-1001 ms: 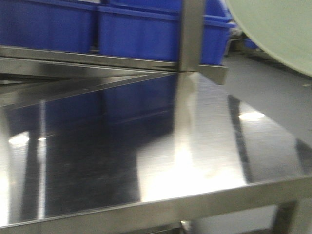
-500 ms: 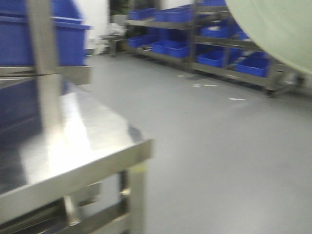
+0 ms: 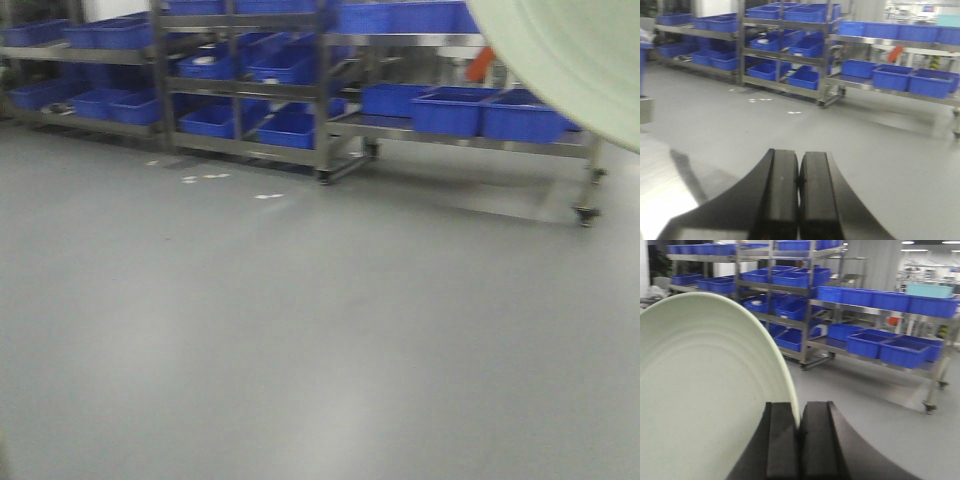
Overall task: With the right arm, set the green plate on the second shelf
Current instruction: 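Drive the base to the blue-bin shelving, holding the plate in the right gripper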
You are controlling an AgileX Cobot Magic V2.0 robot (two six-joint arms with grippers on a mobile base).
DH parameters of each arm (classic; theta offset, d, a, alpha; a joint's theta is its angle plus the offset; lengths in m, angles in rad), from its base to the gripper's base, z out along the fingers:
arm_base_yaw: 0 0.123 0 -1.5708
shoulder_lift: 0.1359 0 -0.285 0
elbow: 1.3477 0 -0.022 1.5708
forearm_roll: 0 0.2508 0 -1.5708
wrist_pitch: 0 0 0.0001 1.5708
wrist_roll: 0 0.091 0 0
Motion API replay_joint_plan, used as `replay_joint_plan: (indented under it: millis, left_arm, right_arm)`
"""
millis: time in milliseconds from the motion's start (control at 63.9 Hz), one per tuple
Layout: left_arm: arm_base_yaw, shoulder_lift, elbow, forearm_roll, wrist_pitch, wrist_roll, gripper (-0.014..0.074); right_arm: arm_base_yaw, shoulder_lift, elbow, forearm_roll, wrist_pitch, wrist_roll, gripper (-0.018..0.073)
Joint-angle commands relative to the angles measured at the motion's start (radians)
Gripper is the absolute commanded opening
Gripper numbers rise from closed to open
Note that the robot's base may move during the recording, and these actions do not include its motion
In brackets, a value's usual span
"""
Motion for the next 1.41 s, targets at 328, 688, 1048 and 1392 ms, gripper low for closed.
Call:
replay_joint_plan:
  millis: [328,688,1048,1392]
  left_arm:
    - [-0.004,-0.017,0.041,-0.003,-0.081,-0.004,0.0131]
    - [-0.004,-0.017,0.041,-0.003,-0.081,-0.004,0.0131]
    - [-0.004,-0.017,0.041,-0.003,-0.081,-0.004,0.0131]
    - [-0.004,-0.017,0.041,-0.003,-0.081,-0.004,0.0131]
  right_arm:
    - [-0.006,0.009,-0.033,-0.005,-0.111,0.006,0.0027]
    - [-0.006,0.009,-0.033,-0.005,-0.111,0.006,0.0027]
    - [-0.006,0.009,-0.033,-0.005,-0.111,0.006,0.0027]
    - [-0.006,0.009,-0.033,-0.005,-0.111,0.006,0.0027]
